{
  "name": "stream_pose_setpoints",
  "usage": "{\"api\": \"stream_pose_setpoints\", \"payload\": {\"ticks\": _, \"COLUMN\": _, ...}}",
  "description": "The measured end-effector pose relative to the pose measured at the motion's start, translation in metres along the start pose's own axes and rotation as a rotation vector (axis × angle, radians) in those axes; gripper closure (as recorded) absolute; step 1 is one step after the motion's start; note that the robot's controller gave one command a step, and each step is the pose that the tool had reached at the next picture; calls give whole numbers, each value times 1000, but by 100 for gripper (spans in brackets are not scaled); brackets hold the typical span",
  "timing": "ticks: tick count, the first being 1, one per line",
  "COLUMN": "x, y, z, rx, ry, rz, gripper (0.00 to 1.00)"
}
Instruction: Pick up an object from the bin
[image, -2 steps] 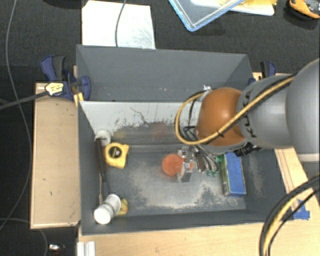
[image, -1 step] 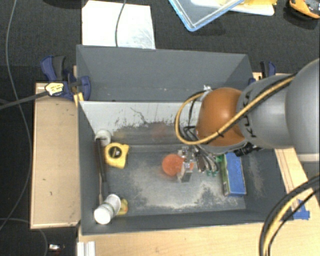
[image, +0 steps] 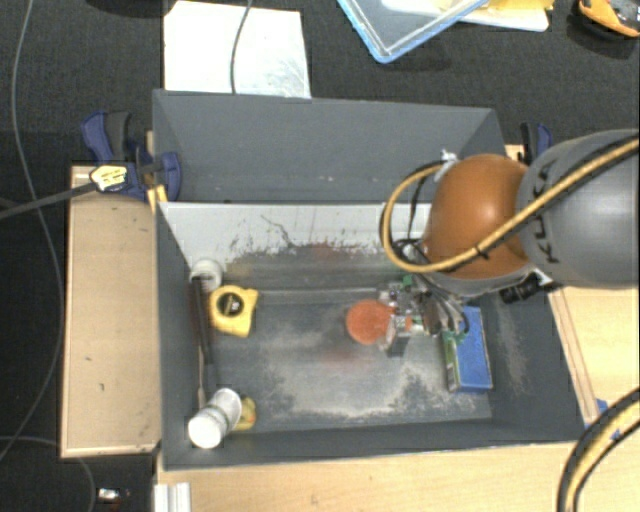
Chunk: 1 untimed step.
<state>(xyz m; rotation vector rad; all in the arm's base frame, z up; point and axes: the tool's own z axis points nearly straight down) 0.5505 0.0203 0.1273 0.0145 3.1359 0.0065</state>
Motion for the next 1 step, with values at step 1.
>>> {"api": "stream_pose_setpoints", "payload": {"ticks": 1, "x": -3, "y": 6, "z": -77, "rx": 0, "ry": -1, "rz": -7, "gripper": 100}}
